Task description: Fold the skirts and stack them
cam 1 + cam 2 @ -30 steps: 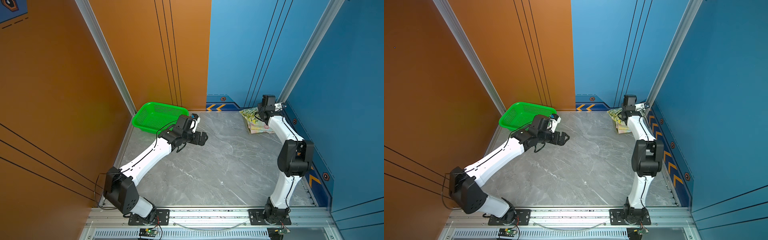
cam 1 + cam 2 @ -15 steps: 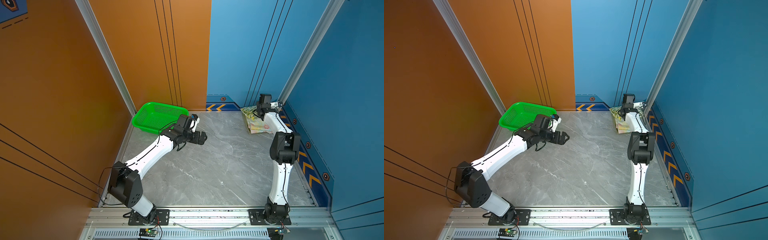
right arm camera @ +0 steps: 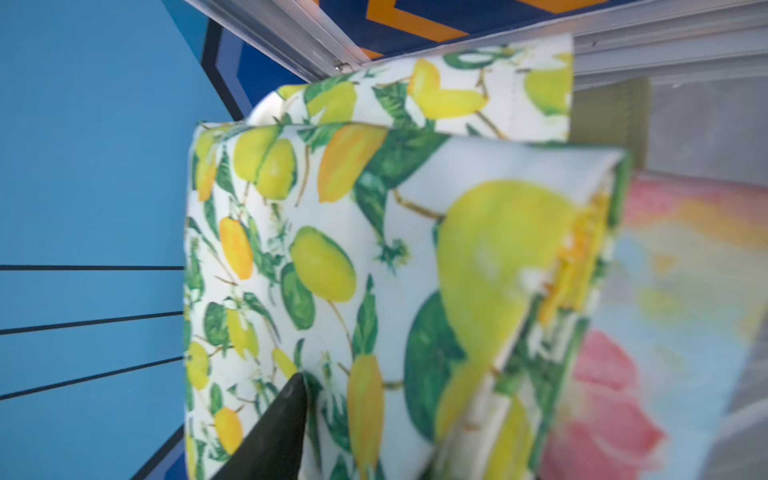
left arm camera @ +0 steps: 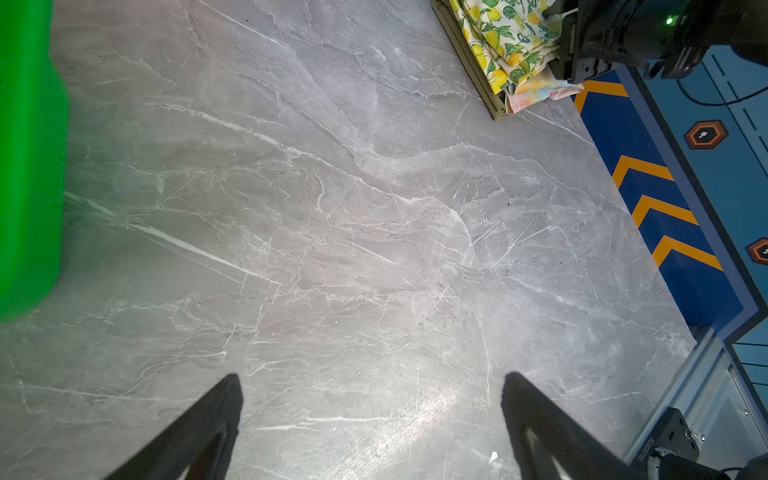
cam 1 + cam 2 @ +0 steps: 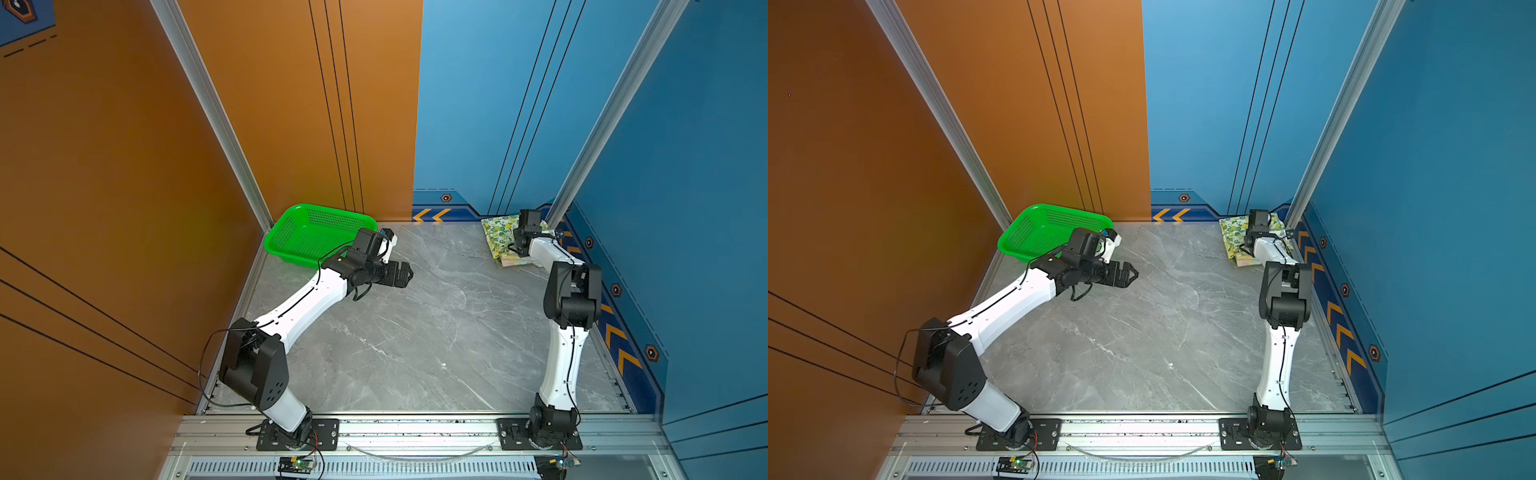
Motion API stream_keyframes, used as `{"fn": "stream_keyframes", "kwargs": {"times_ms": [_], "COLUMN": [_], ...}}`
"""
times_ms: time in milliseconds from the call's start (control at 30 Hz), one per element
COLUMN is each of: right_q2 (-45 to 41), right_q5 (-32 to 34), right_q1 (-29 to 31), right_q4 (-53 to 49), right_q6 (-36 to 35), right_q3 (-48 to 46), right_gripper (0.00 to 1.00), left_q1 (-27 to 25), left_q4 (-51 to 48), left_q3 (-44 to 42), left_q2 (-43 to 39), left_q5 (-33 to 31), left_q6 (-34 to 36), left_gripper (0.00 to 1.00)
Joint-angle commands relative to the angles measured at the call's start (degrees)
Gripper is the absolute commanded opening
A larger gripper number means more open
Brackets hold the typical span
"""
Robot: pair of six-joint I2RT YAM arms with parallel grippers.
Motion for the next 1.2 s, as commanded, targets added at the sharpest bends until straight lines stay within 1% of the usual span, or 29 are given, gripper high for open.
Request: {"fn": "stream_keyframes", "kwargs": {"times_ms": [0, 100, 167, 267, 333, 433, 633, 700, 733, 800, 833, 900, 933, 1067, 1167], "right_q2": [-6.01, -8.61, -10.77, -16.69, -21.27, -28.03, -43.05, -48.32, -51.13, -56.08, -58.23, -61.68, -63.31, -69.44, -72.56], "right_q5": [-1.75, -1.91, -1.95, -1.51, -0.98, -0.84, -1.84, -0.91, -0.76, 2.75, 4.8, 8.69, 9.48, 10.5, 10.38], "right_q1": [-1.3, -2.08, -2.79, -3.29, -3.29, -3.19, -1.78, -0.4, 0.76, 4.09, 5.84, 8.65, 9.67, 11.92, 12.34], "right_q4": [-5.29, -9.2, -10.38, -11.04, -10.96, -10.03, -3.21, -0.51, 1.78, 5.06, 5.99, 6.52, 7.41, 12.35, 16.9], "right_q6": [-1.65, -3.52, -4.58, -7.07, -9.54, -13.81, -25.52, -29.42, -32.56, -39.37, -43.06, -47.87, -49.6, -52.73, -54.52], "right_q3": [-2.13, -2.99, -4.77, -8.97, -12.4, -17.6, -31.0, -36.09, -39.03, -44.2, -46.37, -50.19, -52.52, -61.3, -67.38], "right_gripper": [0.82, 1.0, 1.0, 1.0, 1.0, 1.0, 1.0, 1.0, 1.0, 1.0, 1.0, 1.0, 1.0, 1.0, 1.0], "left_q1": [0.55, 1.1, 1.33, 1.64, 1.99, 3.06, 5.9, 6.37, 6.52, 7.1, 7.64, 8.91, 9.91, 14.4, 19.47], "left_q4": [-2.57, -3.95, -4.87, -6.22, -6.23, -6.18, -5.84, -4.89, -4.29, -2.54, -0.94, 1.66, 3.21, 10.05, 12.22], "left_q3": [1.09, 0.27, -0.5, -1.82, -3.7, -6.46, -10.21, -12.06, -13.13, -15.63, -17.43, -21.78, -23.97, -32.02, -36.03], "left_q2": [-2.66, -4.0, -4.85, -6.54, -8.64, -12.46, -18.92, -20.96, -22.07, -24.47, -25.96, -29.05, -30.97, -37.43, -39.2], "left_q5": [-1.48, -4.75, -6.95, -9.85, -11.71, -16.24, -21.49, -23.64, -24.5, -26.47, -26.99, -27.2, -26.84, -25.72, -25.63], "left_q6": [-0.45, -0.64, -1.36, -1.65, -1.54, -0.97, -1.67, -1.77, -1.62, -1.58, -1.6, -1.33, -0.98, 1.75, 1.62], "left_gripper": [0.98, 0.98, 0.98, 0.98, 0.98, 0.98, 0.98, 0.98, 0.98, 0.98, 0.98, 0.98, 0.98, 0.98, 0.98]}}
